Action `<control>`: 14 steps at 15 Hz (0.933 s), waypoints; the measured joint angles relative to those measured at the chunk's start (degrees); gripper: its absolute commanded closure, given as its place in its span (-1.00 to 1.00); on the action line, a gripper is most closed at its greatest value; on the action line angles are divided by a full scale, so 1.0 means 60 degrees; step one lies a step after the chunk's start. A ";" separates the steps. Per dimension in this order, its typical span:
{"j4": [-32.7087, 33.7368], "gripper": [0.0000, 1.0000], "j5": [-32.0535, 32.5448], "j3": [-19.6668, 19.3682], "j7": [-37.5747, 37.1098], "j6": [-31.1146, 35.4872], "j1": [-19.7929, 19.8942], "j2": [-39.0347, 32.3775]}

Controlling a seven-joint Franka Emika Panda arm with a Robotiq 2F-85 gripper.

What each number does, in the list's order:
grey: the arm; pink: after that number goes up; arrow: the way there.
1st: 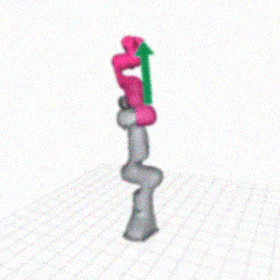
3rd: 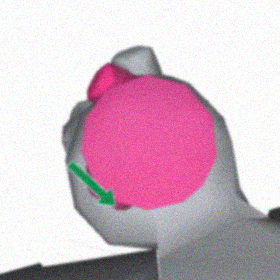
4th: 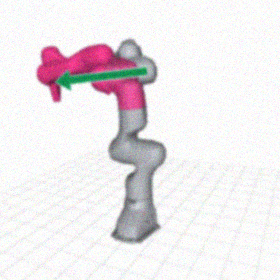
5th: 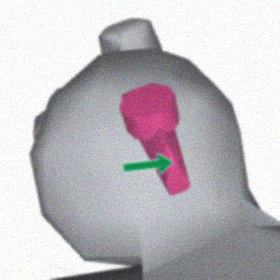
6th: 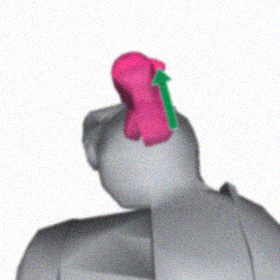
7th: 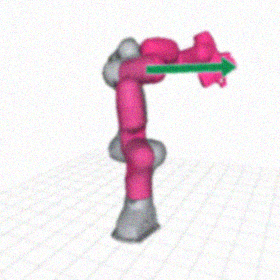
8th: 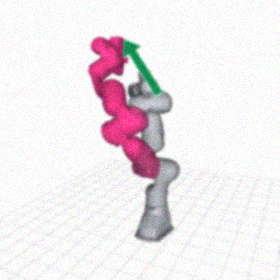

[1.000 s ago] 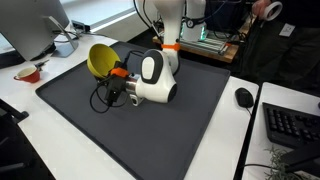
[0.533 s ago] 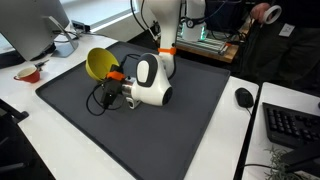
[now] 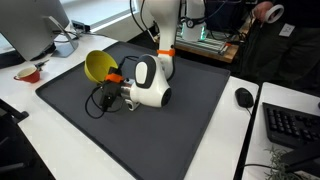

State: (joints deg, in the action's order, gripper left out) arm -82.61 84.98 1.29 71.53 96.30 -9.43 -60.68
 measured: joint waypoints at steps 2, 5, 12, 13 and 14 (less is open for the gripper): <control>0.0026 0.97 -0.0005 0.0002 0.0090 0.0017 0.0002 -0.0011; 0.0055 0.97 -0.0025 0.0022 0.0242 0.0027 0.0001 -0.0024; 0.0056 0.97 -0.0086 0.0088 0.0699 0.0053 0.0002 -0.0022; 0.0056 0.97 -0.0097 0.0092 0.0782 0.0055 0.0003 -0.0022; 0.0056 0.39 -0.0113 0.0097 0.0871 0.0055 0.0004 -0.0022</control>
State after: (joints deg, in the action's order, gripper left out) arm -82.27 84.30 1.87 76.76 96.63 -9.41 -60.81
